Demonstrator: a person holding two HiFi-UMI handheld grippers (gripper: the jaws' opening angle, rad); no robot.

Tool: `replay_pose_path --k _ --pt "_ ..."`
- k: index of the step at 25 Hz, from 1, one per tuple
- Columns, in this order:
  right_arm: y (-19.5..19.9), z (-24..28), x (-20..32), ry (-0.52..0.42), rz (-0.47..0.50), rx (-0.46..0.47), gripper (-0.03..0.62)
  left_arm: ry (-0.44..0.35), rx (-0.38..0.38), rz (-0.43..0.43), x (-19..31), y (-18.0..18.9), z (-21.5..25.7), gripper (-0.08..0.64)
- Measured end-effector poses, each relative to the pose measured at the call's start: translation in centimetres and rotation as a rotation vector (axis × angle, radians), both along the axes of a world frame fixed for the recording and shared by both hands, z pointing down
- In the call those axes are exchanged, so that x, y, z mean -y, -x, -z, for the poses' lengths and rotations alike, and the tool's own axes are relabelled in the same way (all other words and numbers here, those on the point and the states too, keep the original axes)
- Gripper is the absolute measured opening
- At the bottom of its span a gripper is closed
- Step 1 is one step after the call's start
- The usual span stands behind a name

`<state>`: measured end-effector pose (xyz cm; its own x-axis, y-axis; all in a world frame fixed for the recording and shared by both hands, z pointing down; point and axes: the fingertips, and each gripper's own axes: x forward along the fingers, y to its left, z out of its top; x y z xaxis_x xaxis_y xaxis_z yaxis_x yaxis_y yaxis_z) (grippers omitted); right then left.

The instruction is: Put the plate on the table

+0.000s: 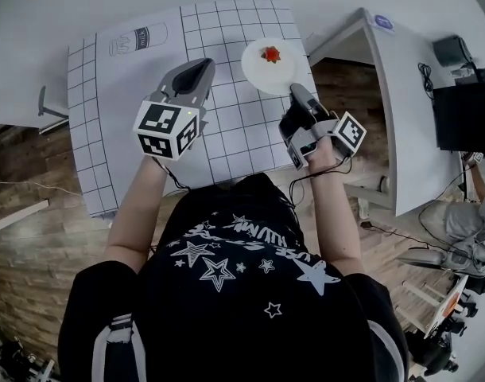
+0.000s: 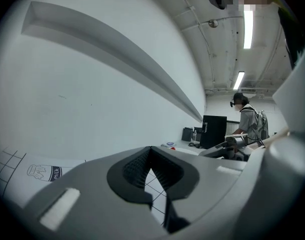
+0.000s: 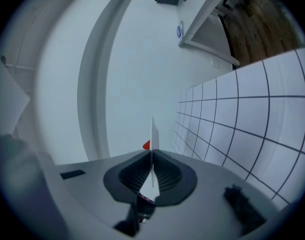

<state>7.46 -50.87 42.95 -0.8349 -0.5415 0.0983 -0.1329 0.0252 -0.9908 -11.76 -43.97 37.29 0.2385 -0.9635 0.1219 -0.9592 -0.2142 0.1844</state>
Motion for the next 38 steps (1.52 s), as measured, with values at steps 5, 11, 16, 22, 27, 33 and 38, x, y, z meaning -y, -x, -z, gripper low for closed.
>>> replay_pose_path --k 5,11,16,22,27,33,38 --pt "0.9 -1.2 2.2 -0.001 0.036 -0.019 0.02 0.028 -0.015 0.034 1.6 1.1 -1.3 0.009" --pt "3.1 -1.9 5.6 -0.022 0.14 -0.006 0.02 0.062 -0.005 0.136 3.1 2.4 -2.0 0.009" --pt "4.8 -3.4 9.1 0.004 0.214 -0.025 0.02 0.083 0.001 0.213 5.1 3.1 -2.3 0.009" --pt "6.4 -5.9 11.6 0.024 0.306 -0.06 0.02 0.135 -0.007 0.277 6.8 2.7 -4.0 0.009" --pt "7.5 -8.5 13.4 0.05 0.344 -0.076 0.02 0.168 -0.01 0.305 8.1 2.6 -5.5 0.009" --pt "8.0 -11.4 14.3 0.091 0.373 -0.097 0.02 0.196 -0.021 0.339 8.8 2.6 -7.1 0.009" --pt "8.5 -13.1 14.5 0.125 0.38 -0.114 0.02 0.218 -0.039 0.347 9.0 2.4 -8.0 0.009"
